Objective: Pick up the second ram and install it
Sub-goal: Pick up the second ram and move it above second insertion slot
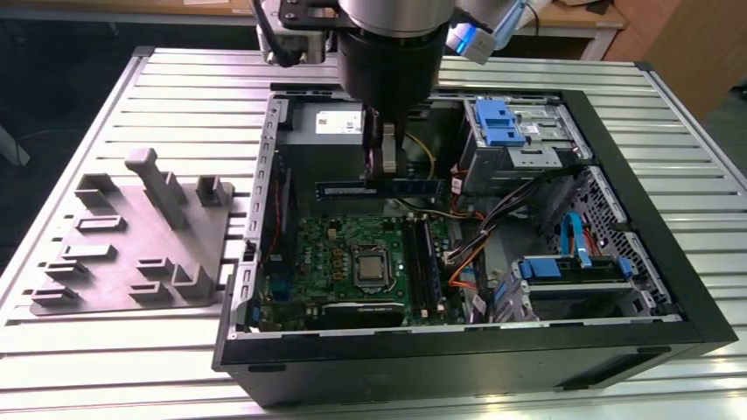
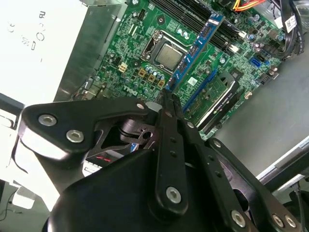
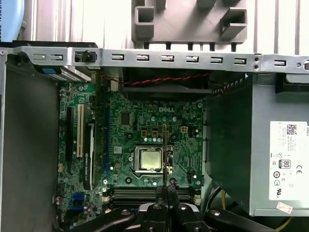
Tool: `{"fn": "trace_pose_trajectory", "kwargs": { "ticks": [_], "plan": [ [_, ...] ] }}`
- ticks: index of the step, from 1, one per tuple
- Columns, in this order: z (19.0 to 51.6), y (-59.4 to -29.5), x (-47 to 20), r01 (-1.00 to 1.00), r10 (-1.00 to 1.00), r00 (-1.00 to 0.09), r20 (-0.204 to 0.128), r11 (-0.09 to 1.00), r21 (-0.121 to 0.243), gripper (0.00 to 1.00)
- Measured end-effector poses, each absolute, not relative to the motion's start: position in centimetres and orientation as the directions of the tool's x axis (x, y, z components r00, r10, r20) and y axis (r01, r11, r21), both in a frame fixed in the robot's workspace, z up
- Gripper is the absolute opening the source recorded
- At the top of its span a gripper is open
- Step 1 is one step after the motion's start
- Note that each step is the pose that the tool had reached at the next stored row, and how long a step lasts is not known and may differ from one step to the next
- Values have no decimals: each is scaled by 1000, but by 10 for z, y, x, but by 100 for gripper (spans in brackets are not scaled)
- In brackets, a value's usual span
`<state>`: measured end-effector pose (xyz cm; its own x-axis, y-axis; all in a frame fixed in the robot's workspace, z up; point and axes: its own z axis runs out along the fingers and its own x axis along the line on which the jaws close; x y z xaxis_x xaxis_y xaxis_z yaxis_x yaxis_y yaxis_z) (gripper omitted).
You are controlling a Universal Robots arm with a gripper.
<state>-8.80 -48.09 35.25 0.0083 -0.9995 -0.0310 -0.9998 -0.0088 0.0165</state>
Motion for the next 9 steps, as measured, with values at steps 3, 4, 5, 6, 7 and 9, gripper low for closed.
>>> {"fn": "trace_pose_trajectory", "kwargs": {
  "ticks": [3, 4, 5, 6, 7, 9],
  "plan": [
    [351, -481, -85, -1000, -999, 8, -31, -9, 18, 11],
    [350, -481, -84, -1000, -999, 8, -31, -9, 19, 11],
    [347, -481, -82, -1000, -999, 8, -31, -9, 19, 11],
    [346, -481, -81, -1000, -999, 8, -31, -9, 19, 11],
    [344, -481, -81, -1000, -999, 8, -31, -9, 19, 11],
    [341, -481, -80, -1000, -999, 8, -31, -9, 19, 11]
  ]
}}
